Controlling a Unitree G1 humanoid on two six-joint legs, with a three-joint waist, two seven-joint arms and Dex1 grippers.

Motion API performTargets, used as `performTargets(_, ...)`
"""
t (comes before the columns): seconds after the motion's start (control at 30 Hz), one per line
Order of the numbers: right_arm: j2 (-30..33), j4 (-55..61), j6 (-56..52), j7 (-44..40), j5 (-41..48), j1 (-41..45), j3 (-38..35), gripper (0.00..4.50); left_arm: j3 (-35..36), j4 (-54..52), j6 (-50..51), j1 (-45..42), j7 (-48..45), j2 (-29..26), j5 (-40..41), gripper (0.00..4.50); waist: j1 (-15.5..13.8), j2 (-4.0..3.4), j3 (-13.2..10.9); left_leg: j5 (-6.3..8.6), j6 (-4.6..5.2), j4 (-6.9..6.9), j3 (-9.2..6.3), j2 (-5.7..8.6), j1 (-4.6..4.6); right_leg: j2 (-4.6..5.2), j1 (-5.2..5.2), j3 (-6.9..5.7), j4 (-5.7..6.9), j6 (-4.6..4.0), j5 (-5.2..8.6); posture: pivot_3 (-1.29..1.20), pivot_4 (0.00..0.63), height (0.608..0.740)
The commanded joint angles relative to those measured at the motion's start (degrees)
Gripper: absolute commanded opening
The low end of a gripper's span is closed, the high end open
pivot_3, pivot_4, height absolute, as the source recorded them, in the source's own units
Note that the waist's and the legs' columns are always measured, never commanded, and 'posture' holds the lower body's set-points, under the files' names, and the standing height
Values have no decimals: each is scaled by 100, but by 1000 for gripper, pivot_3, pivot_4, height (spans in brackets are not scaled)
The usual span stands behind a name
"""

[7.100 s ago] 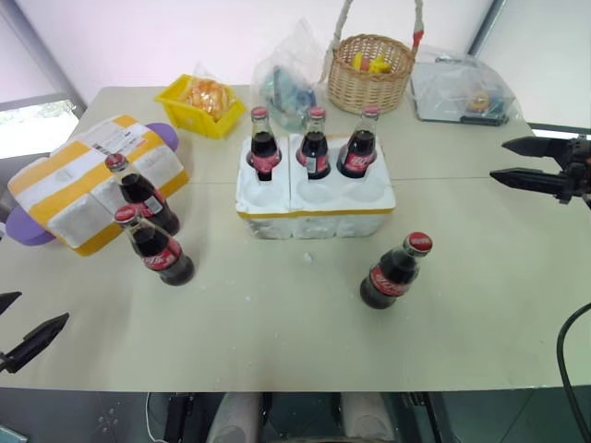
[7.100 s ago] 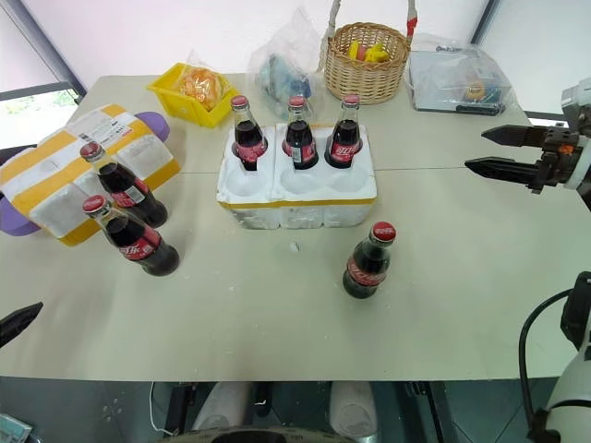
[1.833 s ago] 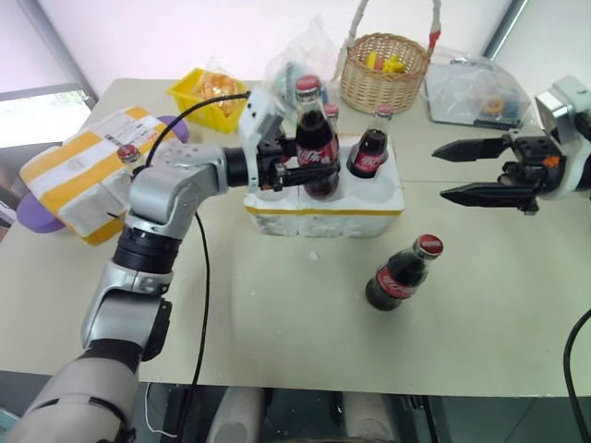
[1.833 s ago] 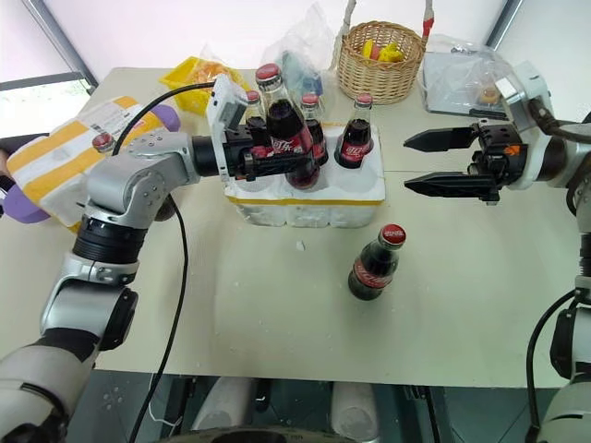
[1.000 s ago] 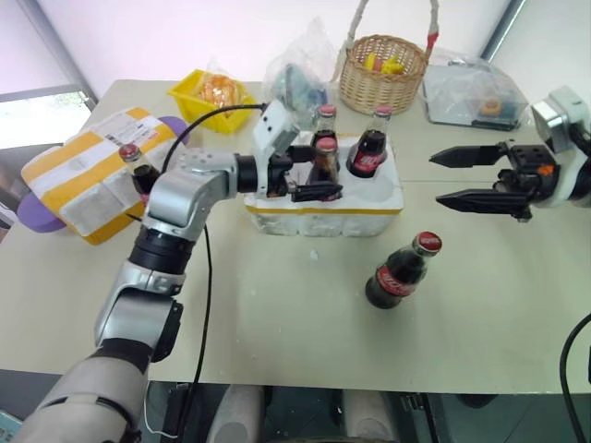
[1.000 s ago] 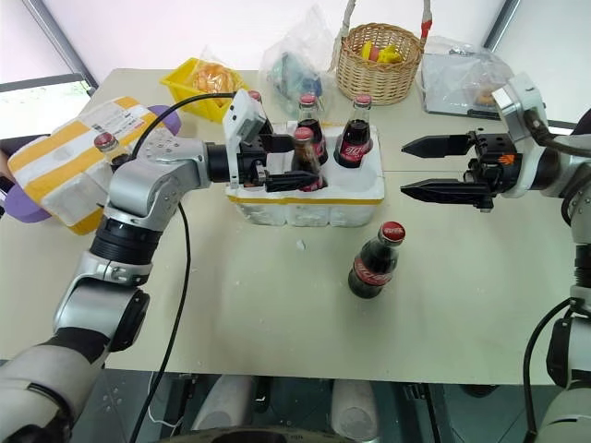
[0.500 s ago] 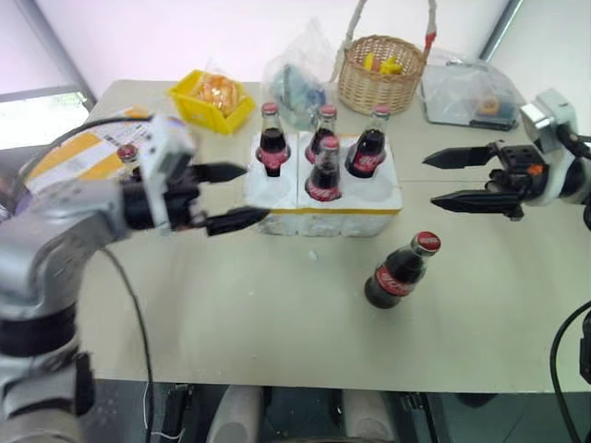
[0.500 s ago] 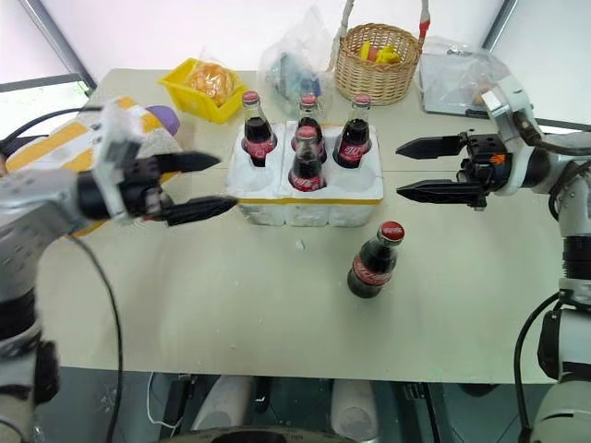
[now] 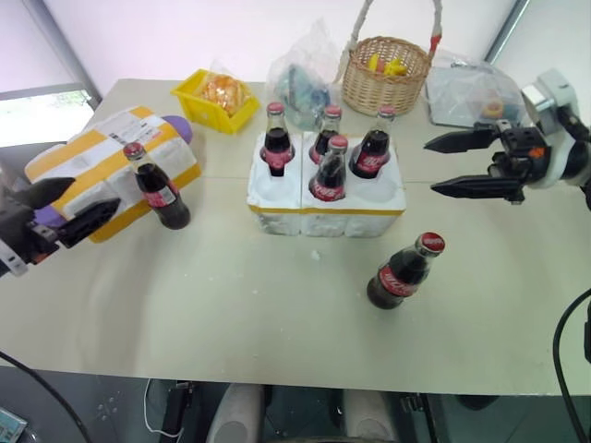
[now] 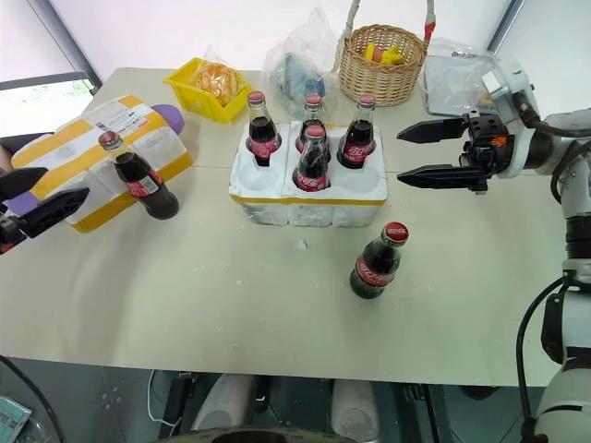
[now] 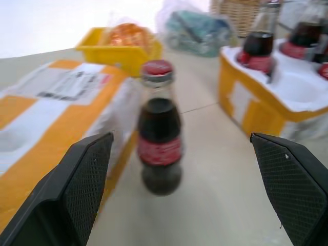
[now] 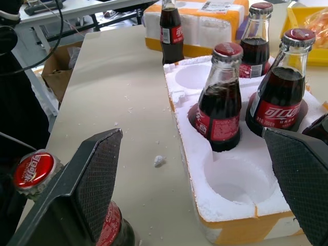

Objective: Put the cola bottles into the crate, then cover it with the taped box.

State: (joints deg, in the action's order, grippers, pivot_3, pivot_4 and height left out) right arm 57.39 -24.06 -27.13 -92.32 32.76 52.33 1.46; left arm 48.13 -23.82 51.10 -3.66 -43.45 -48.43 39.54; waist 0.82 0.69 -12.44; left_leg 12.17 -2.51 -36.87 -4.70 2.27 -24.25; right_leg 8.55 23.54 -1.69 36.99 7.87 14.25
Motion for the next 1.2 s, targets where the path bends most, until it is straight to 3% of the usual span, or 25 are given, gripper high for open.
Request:
performTargets(0.03,6,4,17,-18,111,262,-110,4500,-416,296,-679,10,250,178,-424,4477,1,-2,1,0,0,0,0,0,0,0,1,0,0,-1,-1,0,150,737)
performTargets(0.33,-1,24,-70,-18,195,322,-126,4500,-1466,1186,-1656,-299,228,375,-876,4477,9,-2,1,0,0,3,1,-2,-2,-2,6,0,1,-2,-2,0,150,737)
performTargets(1.2,-117,379,-492,-18,226,240,-355,4500,-3120,3759,-2792,-2282,-167,652,-1537,4477,8,-2,1,-1,1,1,3,0,-4,-2,8,0,5,1,-4,0,150,737)
